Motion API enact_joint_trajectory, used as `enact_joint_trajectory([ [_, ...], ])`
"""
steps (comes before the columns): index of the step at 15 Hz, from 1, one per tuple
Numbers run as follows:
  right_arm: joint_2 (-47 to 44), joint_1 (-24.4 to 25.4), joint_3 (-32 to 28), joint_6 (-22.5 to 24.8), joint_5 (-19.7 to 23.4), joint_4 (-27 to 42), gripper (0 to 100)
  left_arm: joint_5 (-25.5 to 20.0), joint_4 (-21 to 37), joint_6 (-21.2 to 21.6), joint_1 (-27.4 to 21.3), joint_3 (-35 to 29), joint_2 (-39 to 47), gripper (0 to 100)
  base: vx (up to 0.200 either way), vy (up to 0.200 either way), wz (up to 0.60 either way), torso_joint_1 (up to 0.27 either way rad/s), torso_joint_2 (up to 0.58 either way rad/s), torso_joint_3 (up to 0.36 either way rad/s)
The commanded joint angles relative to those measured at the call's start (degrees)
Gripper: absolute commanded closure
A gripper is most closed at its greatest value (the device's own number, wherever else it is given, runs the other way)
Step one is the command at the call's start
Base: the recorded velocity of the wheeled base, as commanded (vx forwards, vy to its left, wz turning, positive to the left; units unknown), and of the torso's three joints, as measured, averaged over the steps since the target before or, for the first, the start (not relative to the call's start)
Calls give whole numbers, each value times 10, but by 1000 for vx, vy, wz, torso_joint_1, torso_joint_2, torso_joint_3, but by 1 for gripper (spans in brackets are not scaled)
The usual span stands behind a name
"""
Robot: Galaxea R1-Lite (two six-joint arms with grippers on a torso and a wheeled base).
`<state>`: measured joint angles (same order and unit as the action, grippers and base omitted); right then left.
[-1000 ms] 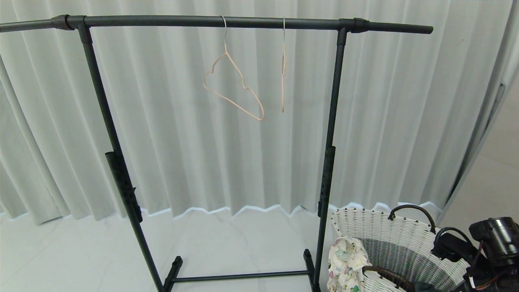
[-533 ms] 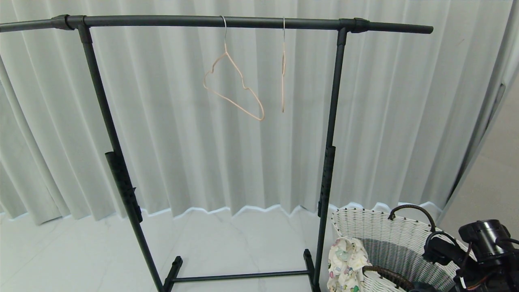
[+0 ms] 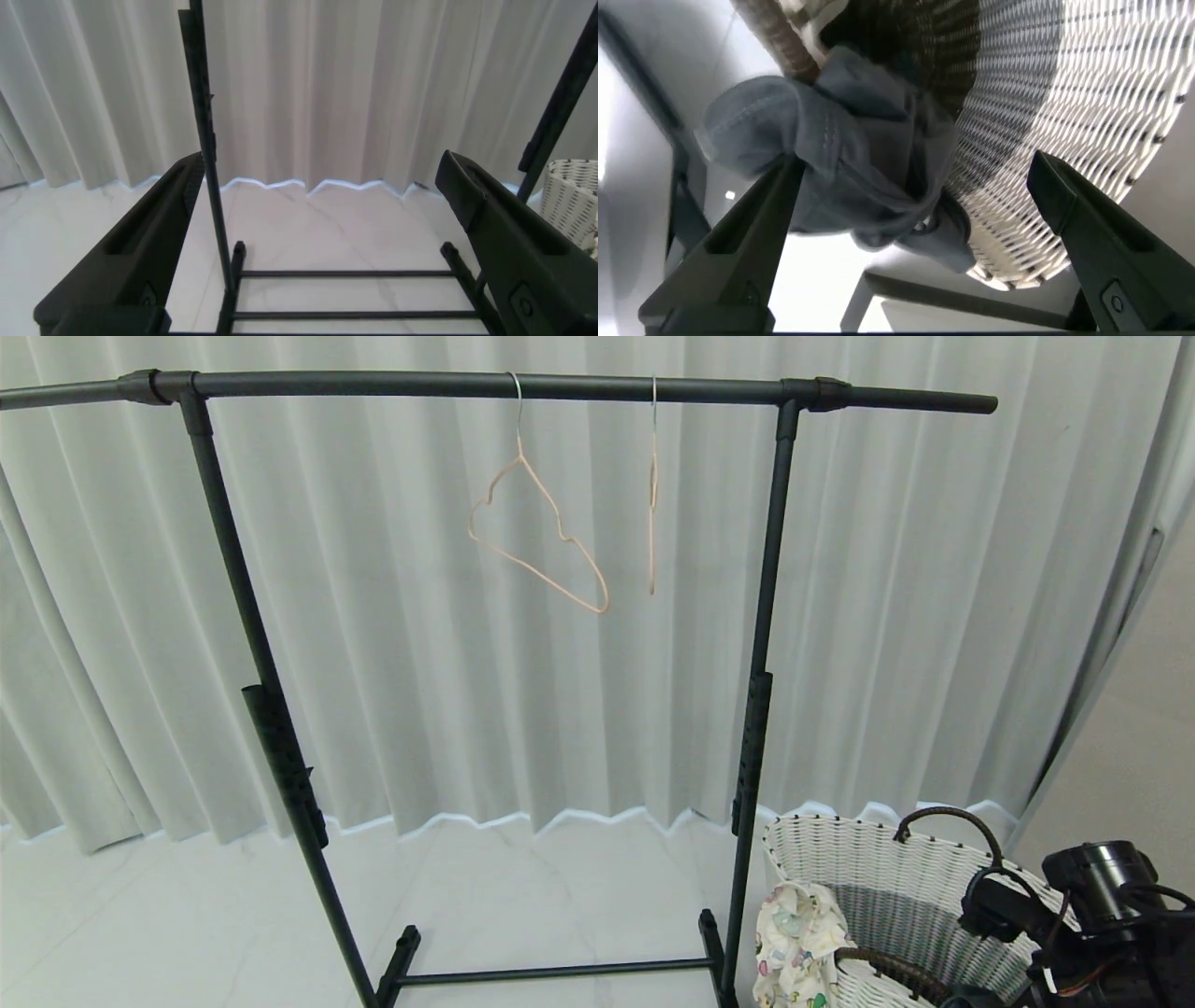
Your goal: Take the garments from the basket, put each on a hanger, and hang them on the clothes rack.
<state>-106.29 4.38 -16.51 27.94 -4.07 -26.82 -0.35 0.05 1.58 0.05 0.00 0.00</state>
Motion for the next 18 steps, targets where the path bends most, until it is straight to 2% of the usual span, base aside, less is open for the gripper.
enact_joint_trajectory([
  [1, -25, -7, 1, 0, -1, -10, 0, 0, 0, 0, 0, 0, 1, 0, 0, 0, 0, 0, 0, 0],
  [6, -20, -18, 2, 0, -9, -10, 0, 0, 0, 0, 0, 0, 1, 0, 0, 0, 0, 0, 0, 0],
  [7, -20, -24, 2, 0, -9, -10, 100, 0, 0, 0, 0, 0, 1, 0, 0, 0, 0, 0, 0, 0],
  [12, -5, -46, 8, 0, -9, -10, 100, 0, 0, 0, 0, 0, 1, 0, 0, 0, 0, 0, 0, 0],
  [16, 58, -68, 9, 1, -7, -1, 100, 0, 0, 0, 0, 0, 1, 0, 0, 0, 0, 0, 0, 0],
  [18, 138, -71, -37, 1, -5, 70, 100, 0, 0, -1, 0, 0, 1, 0, 0, 0, 0, 0, 0, 0],
])
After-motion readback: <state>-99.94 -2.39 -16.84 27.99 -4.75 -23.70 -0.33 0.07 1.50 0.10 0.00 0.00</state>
